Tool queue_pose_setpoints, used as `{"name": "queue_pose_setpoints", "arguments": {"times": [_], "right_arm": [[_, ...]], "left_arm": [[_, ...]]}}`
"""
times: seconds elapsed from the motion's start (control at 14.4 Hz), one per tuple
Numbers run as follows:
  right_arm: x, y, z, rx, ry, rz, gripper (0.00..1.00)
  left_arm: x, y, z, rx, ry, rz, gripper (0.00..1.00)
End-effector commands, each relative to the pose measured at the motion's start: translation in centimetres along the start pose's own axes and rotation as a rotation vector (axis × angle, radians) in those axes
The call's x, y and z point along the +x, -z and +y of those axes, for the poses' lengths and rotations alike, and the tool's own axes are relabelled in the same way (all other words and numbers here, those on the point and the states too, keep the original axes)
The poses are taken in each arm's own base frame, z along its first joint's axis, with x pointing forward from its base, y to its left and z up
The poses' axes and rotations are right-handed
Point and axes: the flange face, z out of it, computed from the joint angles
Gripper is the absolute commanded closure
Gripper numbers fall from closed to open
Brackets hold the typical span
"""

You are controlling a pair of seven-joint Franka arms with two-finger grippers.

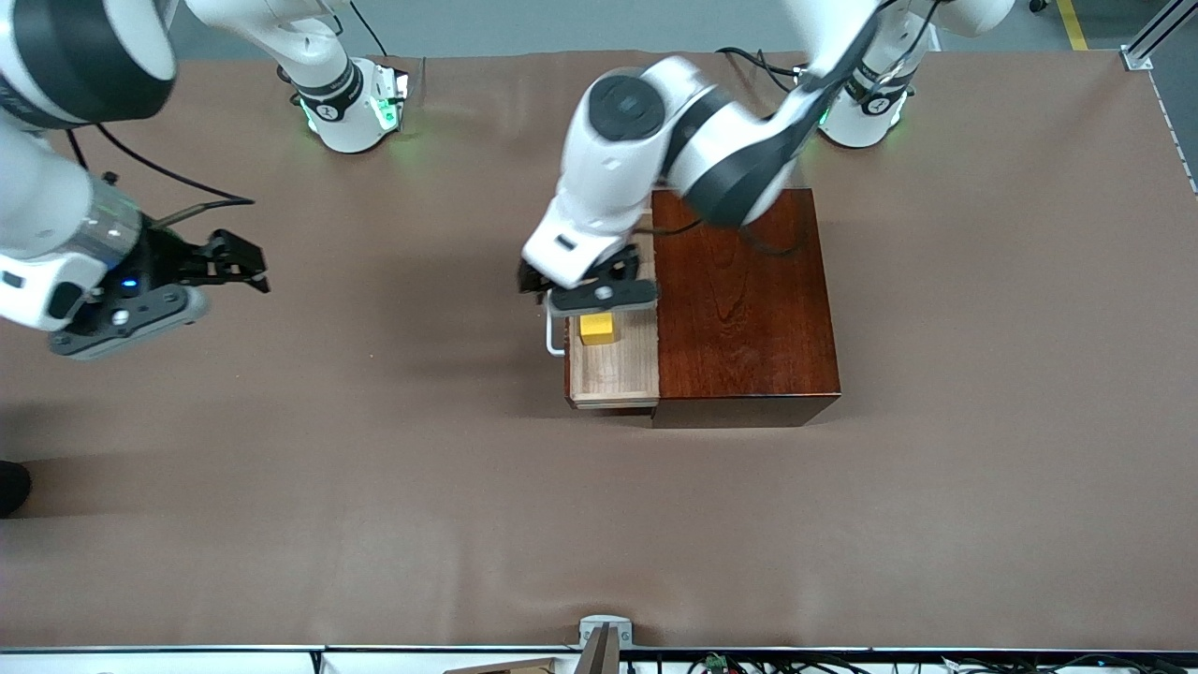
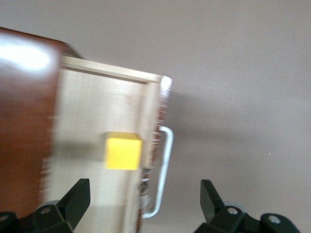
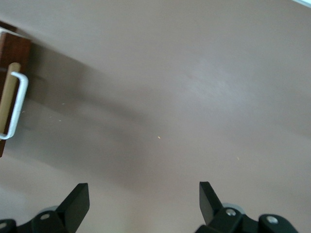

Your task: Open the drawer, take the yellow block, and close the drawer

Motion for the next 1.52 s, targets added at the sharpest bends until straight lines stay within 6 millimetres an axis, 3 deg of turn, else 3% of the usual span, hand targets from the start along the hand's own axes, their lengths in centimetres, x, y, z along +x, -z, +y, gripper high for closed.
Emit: {"name": "queue_pose_setpoints", "arguments": {"times": [0.0,0.14,0.28,0.55,0.69,0.9,1.11,1.25,1.46], "right_arm": [[1.6,-0.7,-3.8,0.008,0.104,0.023,0.0],[2.9,-1.8,-6.0,0.032,0.206,0.039,0.0],[4.2,-2.9,-7.7,0.078,0.319,0.073,0.0],[6.9,-5.8,-10.3,0.08,0.591,0.131,0.0],[8.5,-7.8,-14.1,0.058,0.73,0.16,0.0],[10.7,-12.3,-22.9,0.023,0.856,0.2,0.0],[11.6,-17.1,-29.8,0.0,0.937,0.23,0.0],[11.1,-19.6,-33.1,-0.04,1.015,0.187,0.0],[10.7,-22.8,-36.0,-0.073,1.072,0.15,0.0]], "left_arm": [[1.7,6.2,-4.6,0.023,0.055,-0.004,0.0],[3.6,9.8,-8.6,0.062,0.087,-0.023,0.0],[6.6,13.3,-14.0,0.08,0.072,-0.029,0.0],[10.9,18.0,-24.6,0.115,-0.057,-0.076,0.0],[12.0,19.1,-28.5,0.12,-0.032,-0.086,0.0],[12.8,19.2,-33.9,0.138,-0.011,-0.094,0.0],[14.1,19.8,-39.1,0.13,-0.122,-0.063,0.0],[14.1,19.7,-40.3,0.168,-0.171,-0.047,0.0],[14.2,19.2,-41.1,0.197,-0.26,-0.022,0.0]]}}
